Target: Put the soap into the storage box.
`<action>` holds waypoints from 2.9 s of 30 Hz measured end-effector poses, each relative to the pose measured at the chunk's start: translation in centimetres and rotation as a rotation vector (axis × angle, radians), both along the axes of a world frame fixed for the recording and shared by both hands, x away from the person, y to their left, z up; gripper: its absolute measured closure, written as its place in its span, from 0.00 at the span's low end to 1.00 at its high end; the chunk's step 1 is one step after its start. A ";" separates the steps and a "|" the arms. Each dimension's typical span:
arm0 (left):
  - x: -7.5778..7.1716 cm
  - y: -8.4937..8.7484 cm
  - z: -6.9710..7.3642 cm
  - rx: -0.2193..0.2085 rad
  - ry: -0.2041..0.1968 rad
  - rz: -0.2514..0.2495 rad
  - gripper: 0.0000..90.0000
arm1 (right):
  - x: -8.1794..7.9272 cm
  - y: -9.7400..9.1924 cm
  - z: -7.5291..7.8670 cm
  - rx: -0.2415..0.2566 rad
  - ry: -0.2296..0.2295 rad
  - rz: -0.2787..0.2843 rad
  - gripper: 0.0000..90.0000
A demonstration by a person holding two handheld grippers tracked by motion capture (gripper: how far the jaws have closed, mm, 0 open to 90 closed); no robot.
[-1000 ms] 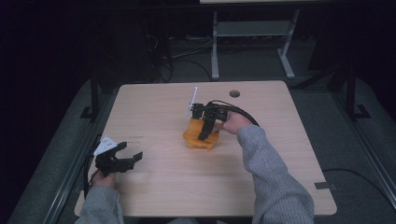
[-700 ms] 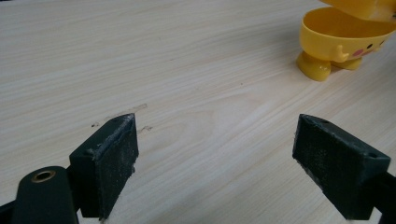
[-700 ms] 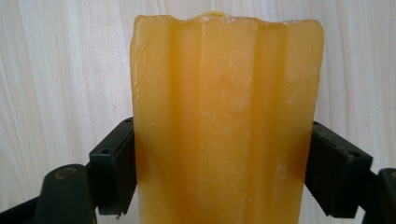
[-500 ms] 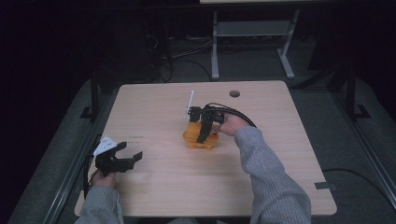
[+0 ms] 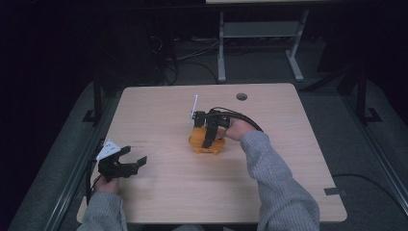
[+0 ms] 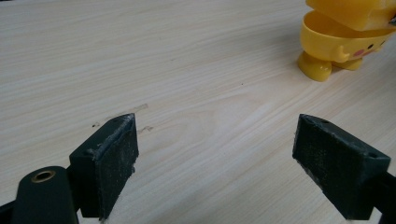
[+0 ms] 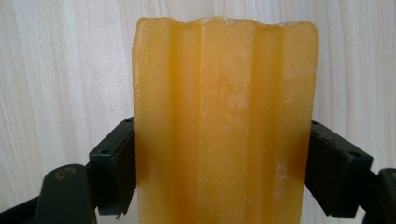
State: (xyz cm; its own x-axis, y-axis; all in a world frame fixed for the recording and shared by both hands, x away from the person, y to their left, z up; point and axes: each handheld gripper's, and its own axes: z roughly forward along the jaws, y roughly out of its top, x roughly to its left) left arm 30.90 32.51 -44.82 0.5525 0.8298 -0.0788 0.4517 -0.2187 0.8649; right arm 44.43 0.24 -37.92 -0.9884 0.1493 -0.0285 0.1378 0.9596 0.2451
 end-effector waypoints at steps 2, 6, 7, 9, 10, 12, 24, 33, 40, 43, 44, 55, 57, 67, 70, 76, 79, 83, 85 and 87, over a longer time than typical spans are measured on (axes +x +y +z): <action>0.0 0.0 0.0 0.002 -0.001 -0.001 0.15 | 0.0 0.0 0.0 -0.002 0.000 0.002 0.23; 0.0 0.0 0.0 0.002 -0.001 -0.001 0.15 | -0.1 0.1 -0.1 -0.005 0.000 0.004 0.23; 0.0 0.0 0.0 -0.001 -0.001 0.000 0.15 | -0.1 0.2 -0.1 -0.005 0.000 0.005 0.23; 0.0 0.0 0.0 0.000 -0.002 0.000 0.15 | -0.1 0.2 -0.1 -0.002 -0.002 0.008 0.23; 0.0 0.0 0.0 0.001 -0.002 0.000 0.15 | -0.1 0.2 -0.1 -0.002 -0.001 0.007 0.23; 0.0 0.0 0.0 -0.001 -0.002 0.000 0.15 | -0.1 0.2 -0.1 -0.002 -0.001 0.007 0.23; 0.0 0.0 0.0 0.001 0.000 0.000 0.15 | -0.1 0.4 -0.2 0.000 0.001 0.011 0.23; 0.0 0.0 0.0 0.002 0.000 0.001 0.15 | 0.0 0.4 -0.3 0.000 0.001 0.010 0.23; 0.0 0.0 0.0 0.002 0.000 0.001 0.15 | 0.1 0.3 -0.3 0.005 0.002 0.000 0.23; 0.0 0.0 0.0 0.003 0.000 0.000 0.15 | 0.1 0.3 -0.4 0.006 0.000 -0.003 0.23; 0.0 0.0 0.0 0.002 0.001 0.000 0.15 | 0.1 0.3 -0.4 0.007 0.000 -0.002 0.23; 0.0 0.0 0.0 0.003 0.001 0.000 0.15 | 0.2 0.2 -0.4 0.017 0.006 -0.012 0.23; 0.0 0.0 0.0 0.003 0.001 0.000 0.15 | 0.2 0.2 -0.4 0.017 0.009 -0.016 0.23; 0.0 0.0 0.1 0.003 0.001 -0.001 0.15 | 0.2 0.1 -0.4 0.028 0.004 -0.029 0.23; 0.0 0.0 0.0 0.002 0.001 0.000 0.15 | 0.1 0.0 -0.4 0.034 0.001 -0.030 0.23; 0.0 0.0 0.0 0.001 -0.001 0.000 0.15 | 0.0 0.0 -0.4 0.035 0.000 -0.036 0.23; 0.0 0.0 0.0 -0.001 -0.002 0.001 0.15 | 0.0 -0.1 -0.2 0.038 0.000 -0.041 0.22; 0.0 0.0 0.0 0.001 -0.001 -0.002 0.15 | -0.1 -0.2 -0.1 0.041 -0.001 -0.045 0.22; 0.0 0.0 0.0 -0.001 -0.002 -0.001 0.15 | -0.1 -0.2 -0.1 0.043 -0.002 -0.046 0.22; 0.0 0.0 0.0 -0.001 -0.001 0.000 0.15 | -0.1 -0.2 -0.1 0.046 -0.004 -0.047 0.22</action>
